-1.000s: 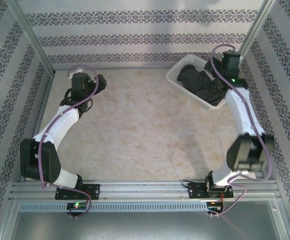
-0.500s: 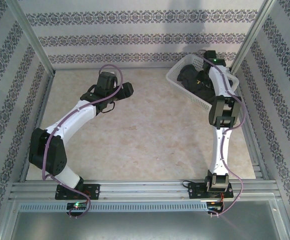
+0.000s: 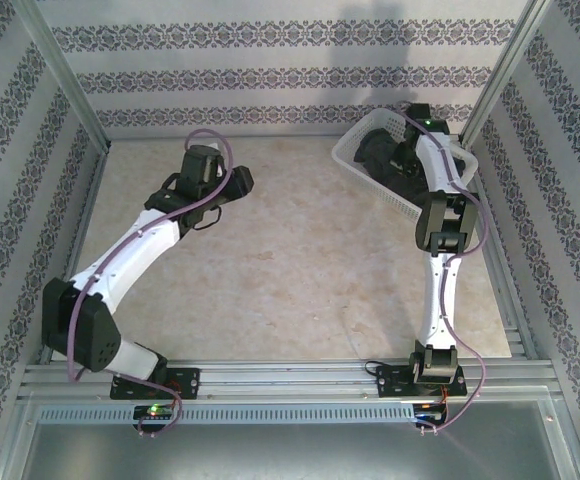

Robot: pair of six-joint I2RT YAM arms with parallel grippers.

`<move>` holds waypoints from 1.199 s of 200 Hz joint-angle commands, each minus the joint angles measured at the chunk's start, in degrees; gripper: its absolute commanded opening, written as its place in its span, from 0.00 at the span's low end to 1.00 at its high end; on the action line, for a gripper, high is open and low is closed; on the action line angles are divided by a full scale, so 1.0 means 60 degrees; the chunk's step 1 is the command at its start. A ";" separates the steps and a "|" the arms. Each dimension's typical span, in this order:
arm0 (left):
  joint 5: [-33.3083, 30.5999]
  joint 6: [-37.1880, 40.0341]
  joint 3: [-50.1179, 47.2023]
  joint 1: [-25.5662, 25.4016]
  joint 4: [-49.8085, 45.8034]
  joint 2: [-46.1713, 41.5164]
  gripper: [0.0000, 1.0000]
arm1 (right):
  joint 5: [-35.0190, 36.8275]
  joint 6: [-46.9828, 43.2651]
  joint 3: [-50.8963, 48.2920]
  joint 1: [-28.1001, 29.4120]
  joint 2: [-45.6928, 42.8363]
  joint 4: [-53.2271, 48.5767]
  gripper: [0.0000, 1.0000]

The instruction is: Fold and stack the t-shirts

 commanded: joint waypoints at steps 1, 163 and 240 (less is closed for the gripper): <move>-0.0549 0.0054 -0.0346 -0.0090 -0.0554 -0.0490 0.54 | -0.0340 -0.0266 0.0219 0.0026 -0.2389 0.2037 0.00; -0.2423 -0.0966 -0.2251 0.0101 -0.1748 -0.3075 0.52 | -0.1450 -0.0087 0.0866 0.5187 -0.6960 0.5926 0.00; -0.3833 -0.1894 -0.2445 0.0115 -0.4480 -0.4772 0.58 | -0.3475 0.0957 -0.1882 0.8262 -0.4178 0.4855 0.52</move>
